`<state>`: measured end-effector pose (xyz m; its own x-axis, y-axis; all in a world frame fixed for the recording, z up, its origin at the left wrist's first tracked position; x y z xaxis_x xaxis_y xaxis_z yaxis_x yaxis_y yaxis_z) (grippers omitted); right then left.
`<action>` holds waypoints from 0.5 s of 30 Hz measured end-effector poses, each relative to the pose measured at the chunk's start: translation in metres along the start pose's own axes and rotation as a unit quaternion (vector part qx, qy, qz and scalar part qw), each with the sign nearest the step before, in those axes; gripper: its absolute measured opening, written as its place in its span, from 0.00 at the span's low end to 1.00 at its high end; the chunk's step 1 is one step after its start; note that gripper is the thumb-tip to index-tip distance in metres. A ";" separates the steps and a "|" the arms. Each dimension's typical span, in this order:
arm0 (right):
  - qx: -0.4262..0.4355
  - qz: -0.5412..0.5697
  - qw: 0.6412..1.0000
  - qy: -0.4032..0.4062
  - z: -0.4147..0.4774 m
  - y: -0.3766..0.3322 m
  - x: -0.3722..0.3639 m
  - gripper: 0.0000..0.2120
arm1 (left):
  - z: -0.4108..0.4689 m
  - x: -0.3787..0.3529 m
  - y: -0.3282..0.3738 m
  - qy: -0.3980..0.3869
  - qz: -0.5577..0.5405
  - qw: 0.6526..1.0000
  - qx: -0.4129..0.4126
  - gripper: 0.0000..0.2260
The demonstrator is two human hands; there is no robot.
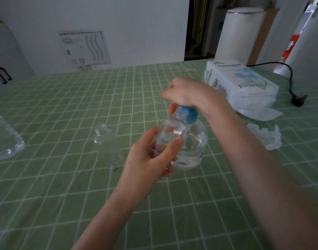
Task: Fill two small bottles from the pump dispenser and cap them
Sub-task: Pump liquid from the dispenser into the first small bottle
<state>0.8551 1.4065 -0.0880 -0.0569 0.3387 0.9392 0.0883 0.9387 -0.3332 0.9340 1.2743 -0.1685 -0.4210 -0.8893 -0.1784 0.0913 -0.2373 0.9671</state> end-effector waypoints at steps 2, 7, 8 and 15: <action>-0.001 0.004 1.000 0.001 0.000 0.000 -0.001 0.17 | 0.000 0.001 -0.001 0.004 0.003 1.000 0.004 0.07; 0.002 0.006 1.000 0.012 -0.002 -0.001 0.004 0.16 | 0.001 0.001 0.000 -0.004 0.005 1.000 0.000 0.05; 0.003 0.004 1.000 0.016 -0.002 -0.002 0.006 0.16 | 0.001 0.001 0.000 -0.006 0.004 1.000 -0.003 0.06; 0.001 -0.006 1.000 0.010 0.000 -0.005 0.010 0.17 | 0.001 0.001 0.001 -0.008 -0.001 1.000 -0.007 0.06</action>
<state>0.8536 1.4052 -0.0773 -0.0387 0.3255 0.9447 0.0853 0.9431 -0.3215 0.9324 1.2733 -0.1679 -0.4364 -0.8823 -0.1765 0.1037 -0.2442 0.9642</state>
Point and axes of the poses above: each hand's wrist, its own z-axis towards the middle knuckle, its own x-axis out of the back of the hand, y = z × x, the point moved 1 cm from there along z, towards the middle knuckle, and after that the axes turned 11 degrees about -z, right-handed, at the moved point
